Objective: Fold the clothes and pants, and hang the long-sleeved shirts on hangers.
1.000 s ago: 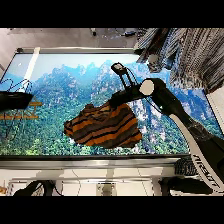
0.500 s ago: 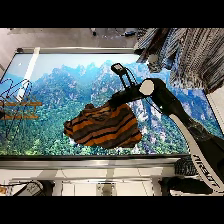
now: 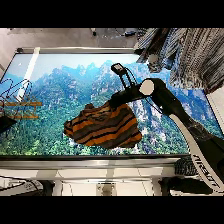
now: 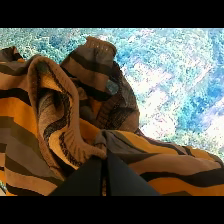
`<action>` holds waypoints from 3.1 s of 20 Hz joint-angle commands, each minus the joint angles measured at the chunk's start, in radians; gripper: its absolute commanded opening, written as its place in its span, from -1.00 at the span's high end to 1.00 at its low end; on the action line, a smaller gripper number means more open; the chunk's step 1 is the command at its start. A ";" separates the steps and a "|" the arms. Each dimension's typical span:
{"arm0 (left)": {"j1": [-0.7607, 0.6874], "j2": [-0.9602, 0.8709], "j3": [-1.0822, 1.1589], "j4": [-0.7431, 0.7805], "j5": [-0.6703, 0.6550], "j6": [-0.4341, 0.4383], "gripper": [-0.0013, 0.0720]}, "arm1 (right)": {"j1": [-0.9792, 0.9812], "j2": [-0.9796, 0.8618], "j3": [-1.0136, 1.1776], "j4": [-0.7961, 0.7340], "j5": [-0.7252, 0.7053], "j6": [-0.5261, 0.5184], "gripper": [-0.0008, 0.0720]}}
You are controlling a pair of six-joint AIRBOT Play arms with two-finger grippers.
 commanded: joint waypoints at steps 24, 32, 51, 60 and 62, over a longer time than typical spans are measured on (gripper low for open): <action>-0.251 0.033 0.002 0.182 -0.071 0.087 0.92 | 0.000 0.001 0.000 0.000 0.006 0.002 0.92; -0.251 0.483 0.002 0.317 -0.060 0.087 0.92 | 0.000 0.002 0.000 0.000 0.009 0.007 0.92; -0.817 0.592 0.007 -0.103 0.692 0.177 0.93 | -0.024 0.034 0.000 -0.079 -0.077 0.053 0.93; -0.873 0.308 0.008 -0.058 0.478 0.272 0.92 | -0.023 0.034 0.000 0.037 0.001 0.042 0.93; -0.873 0.302 0.008 -0.061 0.447 0.288 0.92 | -0.023 0.034 0.000 0.054 0.022 0.031 0.93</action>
